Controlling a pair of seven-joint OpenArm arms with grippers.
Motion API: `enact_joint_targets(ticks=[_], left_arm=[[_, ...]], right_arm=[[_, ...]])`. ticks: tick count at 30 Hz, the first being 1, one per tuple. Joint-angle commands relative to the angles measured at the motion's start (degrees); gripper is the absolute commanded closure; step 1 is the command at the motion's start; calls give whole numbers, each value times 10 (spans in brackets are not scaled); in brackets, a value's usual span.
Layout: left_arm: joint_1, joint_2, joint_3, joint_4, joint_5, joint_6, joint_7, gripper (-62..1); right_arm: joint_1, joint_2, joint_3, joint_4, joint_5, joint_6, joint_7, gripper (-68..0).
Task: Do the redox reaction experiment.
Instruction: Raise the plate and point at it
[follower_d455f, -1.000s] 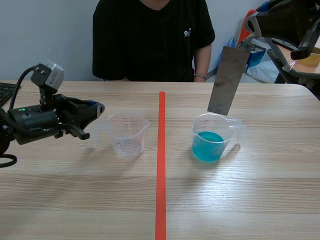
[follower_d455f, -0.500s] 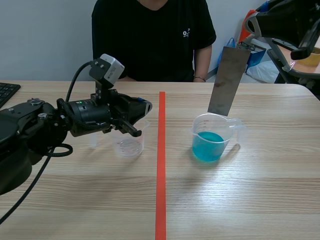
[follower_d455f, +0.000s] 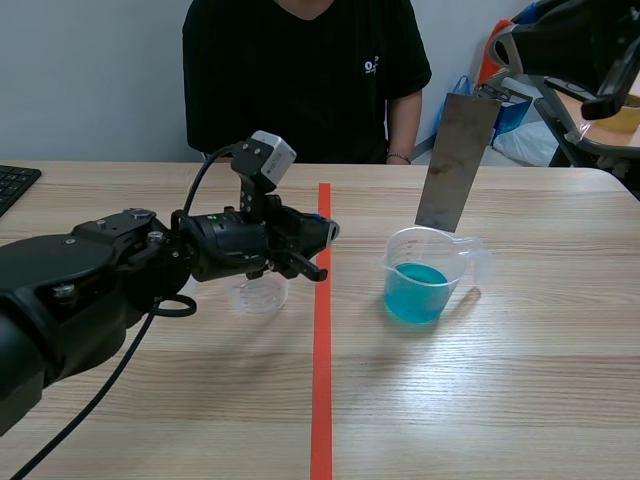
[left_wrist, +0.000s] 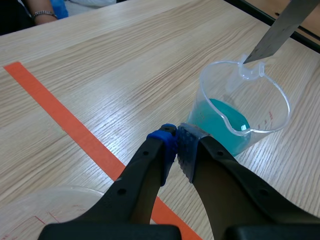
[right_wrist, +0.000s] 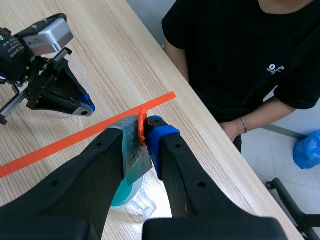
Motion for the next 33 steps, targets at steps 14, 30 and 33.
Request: enact_joint_targets(ticks=[14,30,33], left_arm=[[-50,33,23,7,-25,-1,6,-40],[-53,60,45,7,-25,-3,21,-40],[-53,59,45,7,-25,-3,22,-40]], right_arm=[[12,6,10,5,6,-4,3,-7],[12,6,13,5,6,-4,3,-7],[12,6,13,5,6,-4,3,-7]])
